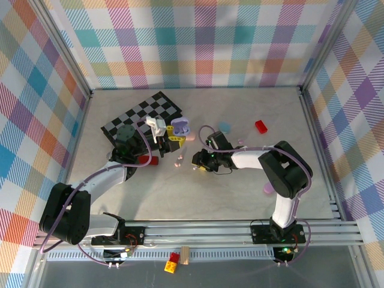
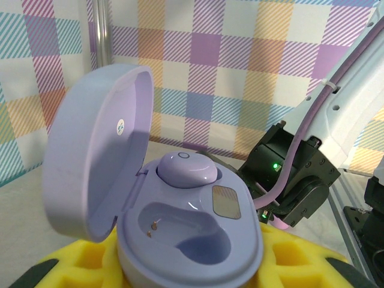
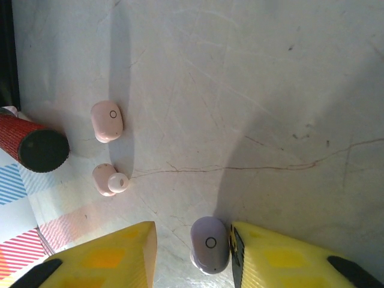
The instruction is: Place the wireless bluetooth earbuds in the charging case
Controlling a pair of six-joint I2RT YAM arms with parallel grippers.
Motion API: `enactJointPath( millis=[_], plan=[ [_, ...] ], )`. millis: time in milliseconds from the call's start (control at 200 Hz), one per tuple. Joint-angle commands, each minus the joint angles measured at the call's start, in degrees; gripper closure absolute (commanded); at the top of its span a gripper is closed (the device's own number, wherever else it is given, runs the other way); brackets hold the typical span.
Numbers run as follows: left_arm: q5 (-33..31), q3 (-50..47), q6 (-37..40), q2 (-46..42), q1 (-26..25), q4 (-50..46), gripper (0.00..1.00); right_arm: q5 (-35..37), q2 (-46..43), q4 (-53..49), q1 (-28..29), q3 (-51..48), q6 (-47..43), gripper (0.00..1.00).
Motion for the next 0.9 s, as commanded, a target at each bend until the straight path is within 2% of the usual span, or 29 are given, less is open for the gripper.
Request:
enactJointPath(
  millis=[0,155,645,895],
  plan=[
    [1.46,-0.23,0.38,-1.11,0.51,1.42,0.69,-1.36,1.14,0.8,0.41,1.3,0.38,0.64],
    [1.38,-0.06,0.82,-1.28,0.52,0.45,0.69,-1.39,1.71,0.36,0.41,1.57,0.34,0.66],
    [0.45,0.03,2.66,-2.07,0.52,-2.08,0.69,-0.61,2.06,-1.47,0.41,2.22,-0.11,0.81],
    [-2.28,-0.05,4.81,-2.25,0.13,-4.69,0.69,5.04,-3.69,-4.48,0.08,1.05,-3.9,0.82]
  ],
)
